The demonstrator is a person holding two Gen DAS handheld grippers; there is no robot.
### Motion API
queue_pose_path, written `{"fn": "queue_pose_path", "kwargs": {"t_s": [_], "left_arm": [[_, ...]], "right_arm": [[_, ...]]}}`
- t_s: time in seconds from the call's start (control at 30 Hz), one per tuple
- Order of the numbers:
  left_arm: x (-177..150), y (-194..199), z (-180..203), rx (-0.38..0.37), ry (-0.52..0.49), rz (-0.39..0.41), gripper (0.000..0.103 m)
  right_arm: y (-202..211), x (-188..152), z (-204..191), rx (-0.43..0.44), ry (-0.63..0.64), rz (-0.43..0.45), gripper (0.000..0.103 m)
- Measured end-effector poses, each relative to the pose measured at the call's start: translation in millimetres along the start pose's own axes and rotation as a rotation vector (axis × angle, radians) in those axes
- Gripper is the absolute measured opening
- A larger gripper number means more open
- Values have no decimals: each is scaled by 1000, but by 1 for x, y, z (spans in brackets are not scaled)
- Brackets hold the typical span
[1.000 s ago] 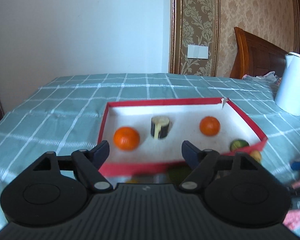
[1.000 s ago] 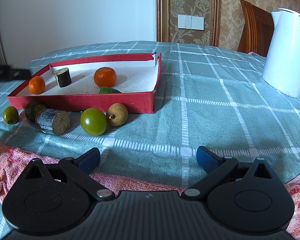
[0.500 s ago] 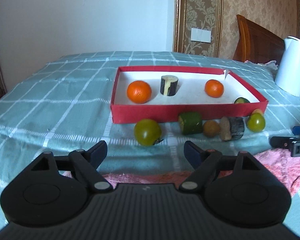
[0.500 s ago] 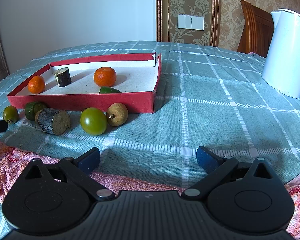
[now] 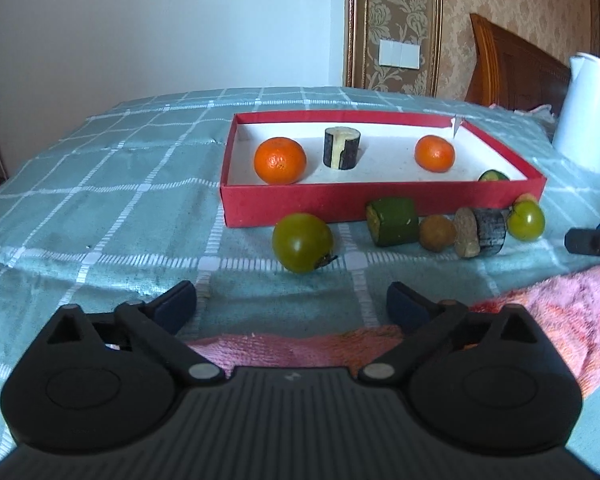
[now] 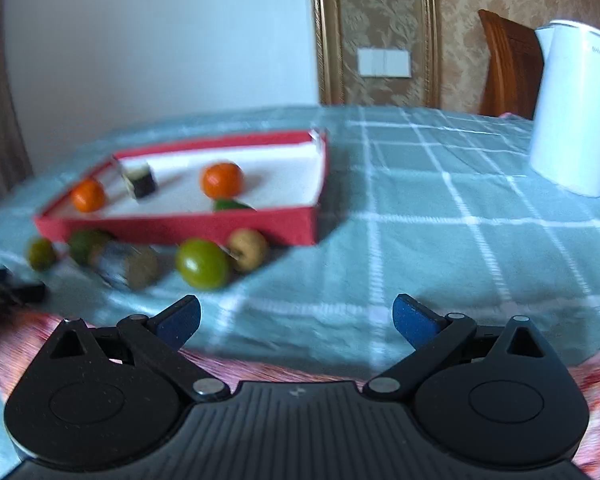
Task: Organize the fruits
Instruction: 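Move the right gripper to the large green tomato and close on it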
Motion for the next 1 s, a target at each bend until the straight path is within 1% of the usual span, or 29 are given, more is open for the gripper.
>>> {"fn": "queue_pose_path", "kwargs": {"t_s": [0.07, 0.13, 0.23, 0.27, 0.3, 0.33, 0.37, 0.47, 0.53, 0.6, 0.63, 0.7, 0.83, 0.87, 0.9, 1.0], "left_arm": [[0, 0, -1, -7, 7, -4, 103], [0, 0, -1, -14, 8, 1, 103], [-1, 0, -1, -17, 5, 2, 103], [-1, 0, -1, -16, 3, 2, 103], [-1, 0, -1, -17, 2, 2, 103], [-1, 0, -1, -18, 3, 3, 103], [-1, 0, -1, -21, 4, 4, 103], [-1, 0, -2, -24, 5, 6, 103], [-1, 0, -2, -24, 5, 6, 103], [-1, 0, -2, -26, 6, 7, 103], [-1, 0, -1, -25, 6, 7, 103], [-1, 1, -1, -26, 7, 7, 103], [-1, 2, -2, -30, 11, 10, 103], [-1, 2, -2, -30, 11, 10, 103], [-1, 2, -2, -30, 12, 10, 103], [-1, 3, -2, -33, 14, 12, 103]], "right_arm": [[-3, 1, -5, 21, -2, -10, 102], [-3, 4, -13, 47, 5, 5, 102], [-3, 10, -24, 26, 62, 46, 101], [-5, 12, -28, 26, 80, 47, 98], [-7, 14, -30, 30, 93, 47, 91], [-10, 14, -33, 37, 103, 44, 87], [-14, 15, -35, 41, 109, 34, 79], [-24, 16, -38, 46, 122, 5, 78], [-25, 18, -39, 53, 124, 10, 77], [-24, 18, -43, 57, 145, 20, 65], [-24, 16, -46, 65, 160, 19, 64], [-27, 15, -50, 82, 182, 4, 58], [-27, 15, -58, 80, 219, 9, 58], [-27, 15, -60, 81, 230, 11, 57], [-26, 14, -61, 80, 239, 12, 53], [-25, 8, -69, 85, 271, -7, 52]]}}
Point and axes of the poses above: each gripper's, at about its wrist camera, not at the fingertips, and y roughly against the way its jaws point, z to its right, x to its top, the point moved 7 cm from there along -y, roughly the way its jaws point, and after that the axes turned 3 degrees about -z, right-handed, at the moved point
